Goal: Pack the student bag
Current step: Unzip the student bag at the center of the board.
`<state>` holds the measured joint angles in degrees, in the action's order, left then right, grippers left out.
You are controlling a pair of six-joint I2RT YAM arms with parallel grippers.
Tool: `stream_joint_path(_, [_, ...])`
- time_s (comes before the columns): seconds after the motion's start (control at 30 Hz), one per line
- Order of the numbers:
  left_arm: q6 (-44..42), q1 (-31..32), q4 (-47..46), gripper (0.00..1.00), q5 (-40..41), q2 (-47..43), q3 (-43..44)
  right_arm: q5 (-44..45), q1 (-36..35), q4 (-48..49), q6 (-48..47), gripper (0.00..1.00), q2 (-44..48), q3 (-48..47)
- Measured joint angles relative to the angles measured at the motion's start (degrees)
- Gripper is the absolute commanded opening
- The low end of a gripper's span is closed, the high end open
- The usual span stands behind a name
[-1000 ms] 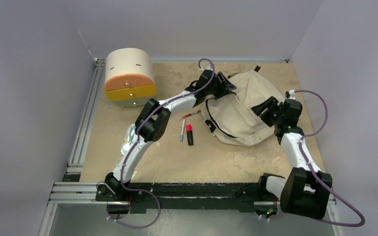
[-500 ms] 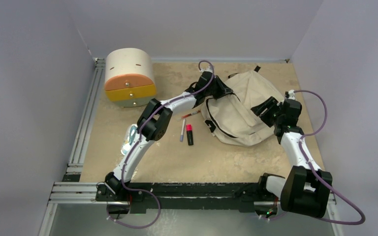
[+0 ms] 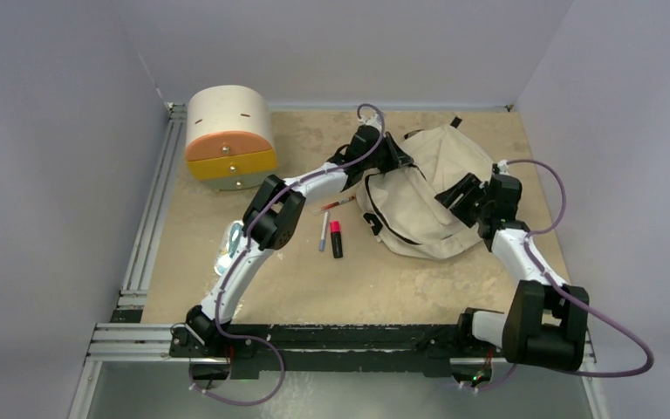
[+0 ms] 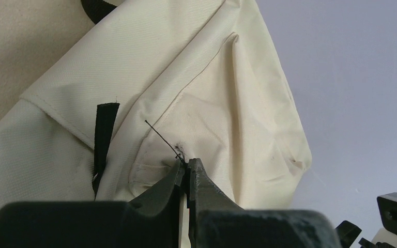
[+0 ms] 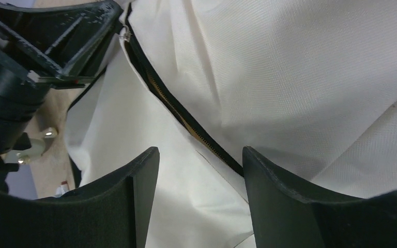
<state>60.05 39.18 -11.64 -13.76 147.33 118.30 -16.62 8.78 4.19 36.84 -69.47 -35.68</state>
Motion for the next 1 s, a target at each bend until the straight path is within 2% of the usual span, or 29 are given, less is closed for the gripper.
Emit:
stream_joint_path(0.27, [-6.4, -0.1, 0.0, 0.0, -1.9, 0.0, 2.0, 5.1, -4.9, -0.1, -3.3, 0.66, -8.1, -5.6])
stream_joint_path(0.43, [-8.2, -0.2, 0.1, 0.0, -2.5, 0.0, 3.3, 6.8, -7.8, 0.0, -6.3, 0.59, -12.1, -9.5])
stream_joint_path(0.5, [-8.7, -0.2, 0.2, 0.0, -2.7, 0.1, 3.6, 6.9, -8.7, 0.0, -7.2, 0.52, -12.8, -10.0])
stream_joint_path(0.63, [-8.9, -0.2, 0.5, 0.0, -3.2, 1.0, 4.8, 7.1, -9.7, 0.0, -9.4, 0.13, -14.7, -10.3])
stream_joint_path(0.7, [-8.9, -0.2, 0.6, 0.0, -3.6, 1.5, 5.3, 7.0, -9.8, 0.0, -9.7, 0.0, -15.7, -10.3])
stream_joint_path(1.0, [-11.4, -0.2, 2.7, 0.0, -3.5, 2.1, 7.4, 6.4, -10.0, 0.3, -9.5, 0.0, -12.1, -8.3])
